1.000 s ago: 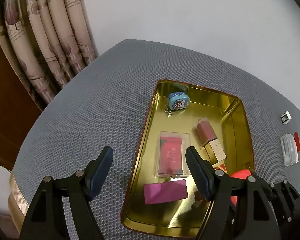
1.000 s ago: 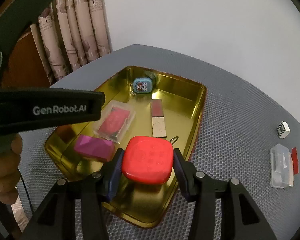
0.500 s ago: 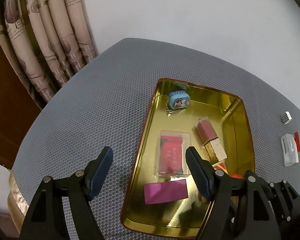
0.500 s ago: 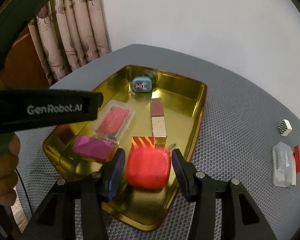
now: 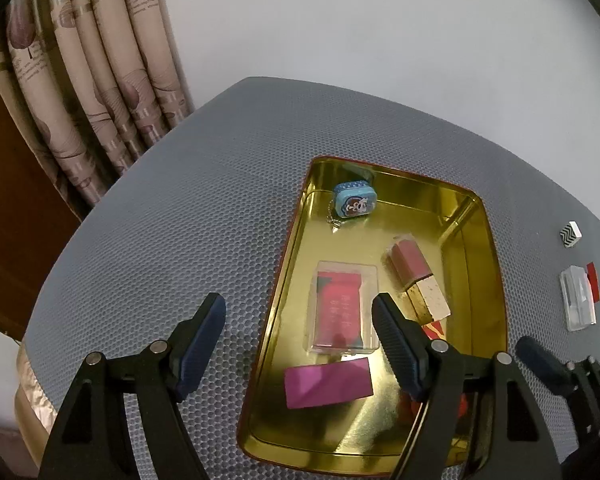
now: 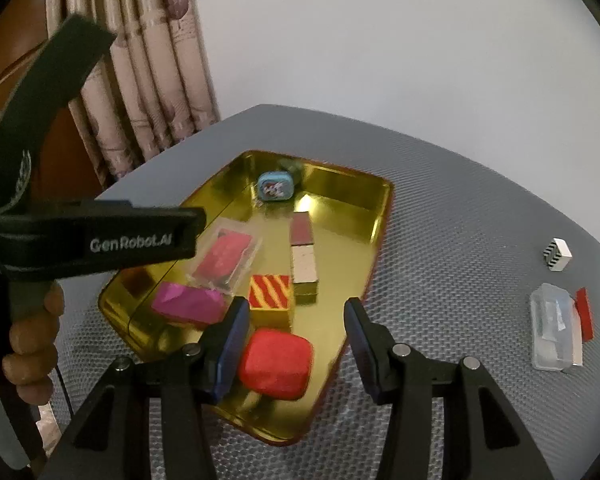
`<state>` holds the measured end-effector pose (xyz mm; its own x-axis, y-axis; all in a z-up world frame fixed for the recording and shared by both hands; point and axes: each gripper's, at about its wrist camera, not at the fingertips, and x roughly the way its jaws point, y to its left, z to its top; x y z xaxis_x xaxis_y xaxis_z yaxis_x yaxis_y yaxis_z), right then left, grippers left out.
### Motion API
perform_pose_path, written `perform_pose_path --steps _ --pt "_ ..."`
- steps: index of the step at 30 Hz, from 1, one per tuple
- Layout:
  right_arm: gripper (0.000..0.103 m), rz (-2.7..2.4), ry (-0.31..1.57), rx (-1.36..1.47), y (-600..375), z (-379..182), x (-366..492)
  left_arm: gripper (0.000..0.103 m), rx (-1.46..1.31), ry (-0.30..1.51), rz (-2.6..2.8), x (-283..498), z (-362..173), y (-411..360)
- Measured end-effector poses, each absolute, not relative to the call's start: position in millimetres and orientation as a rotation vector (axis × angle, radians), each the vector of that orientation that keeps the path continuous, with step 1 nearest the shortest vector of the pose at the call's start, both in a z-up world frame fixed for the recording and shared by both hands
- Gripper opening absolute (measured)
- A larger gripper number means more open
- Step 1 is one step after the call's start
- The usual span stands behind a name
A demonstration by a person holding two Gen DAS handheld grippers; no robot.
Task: Organize rigid objects
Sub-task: 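Carry the red rounded case into the tin and open the right tool, then reach the right tool to the red block and grasp it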
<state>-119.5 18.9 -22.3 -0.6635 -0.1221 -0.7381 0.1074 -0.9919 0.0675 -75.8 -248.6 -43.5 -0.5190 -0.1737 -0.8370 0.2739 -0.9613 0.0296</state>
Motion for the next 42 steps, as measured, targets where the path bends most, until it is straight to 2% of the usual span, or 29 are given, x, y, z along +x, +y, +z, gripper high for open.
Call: perform_pose_path --steps 25,42 --pt "0.050 -3.026 -0.210 1.279 154.4 -26.5 -106.7 0.075 1.384 0.073 -2.531 -82.7 -51.0 -231.3" --pt "0.050 -3.151 -0.134 1.432 312.0 -51.0 -90.7 0.076 1.413 -0.007 -2.535 -83.0 -57.7 -213.9"
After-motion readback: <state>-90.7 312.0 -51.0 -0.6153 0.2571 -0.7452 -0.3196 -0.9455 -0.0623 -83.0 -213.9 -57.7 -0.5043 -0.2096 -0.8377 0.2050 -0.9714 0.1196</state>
